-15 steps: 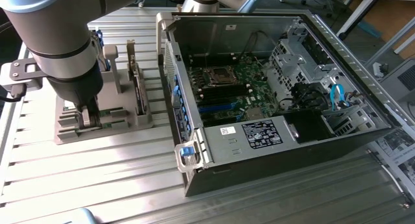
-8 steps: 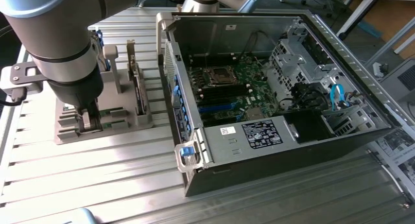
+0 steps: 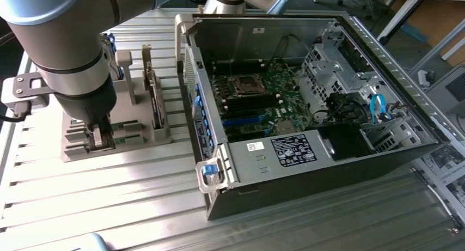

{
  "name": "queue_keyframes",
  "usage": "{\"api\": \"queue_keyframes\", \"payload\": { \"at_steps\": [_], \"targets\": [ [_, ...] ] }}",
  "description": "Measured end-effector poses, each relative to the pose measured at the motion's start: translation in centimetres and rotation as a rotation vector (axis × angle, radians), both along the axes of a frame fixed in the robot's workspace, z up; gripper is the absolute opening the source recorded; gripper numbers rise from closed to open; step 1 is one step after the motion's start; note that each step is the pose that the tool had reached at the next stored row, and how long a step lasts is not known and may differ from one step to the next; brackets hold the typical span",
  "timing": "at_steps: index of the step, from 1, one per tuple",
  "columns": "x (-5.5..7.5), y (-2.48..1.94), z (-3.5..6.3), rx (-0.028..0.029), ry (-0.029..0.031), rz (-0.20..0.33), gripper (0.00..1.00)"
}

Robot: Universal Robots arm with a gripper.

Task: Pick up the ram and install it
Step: 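Pick up the ram and move it above insertion slot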

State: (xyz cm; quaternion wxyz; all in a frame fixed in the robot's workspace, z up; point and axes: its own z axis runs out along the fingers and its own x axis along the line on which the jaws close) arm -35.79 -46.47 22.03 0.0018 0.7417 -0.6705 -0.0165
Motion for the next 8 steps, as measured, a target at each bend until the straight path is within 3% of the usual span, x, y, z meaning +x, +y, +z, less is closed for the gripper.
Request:
{"api": "queue_keyframes", "payload": {
  "at_steps": [8],
  "targets": [
    [0.00, 0.14, -0.35, 0.0001, -0.0001, 0.001, 0.36]
  ]
}}
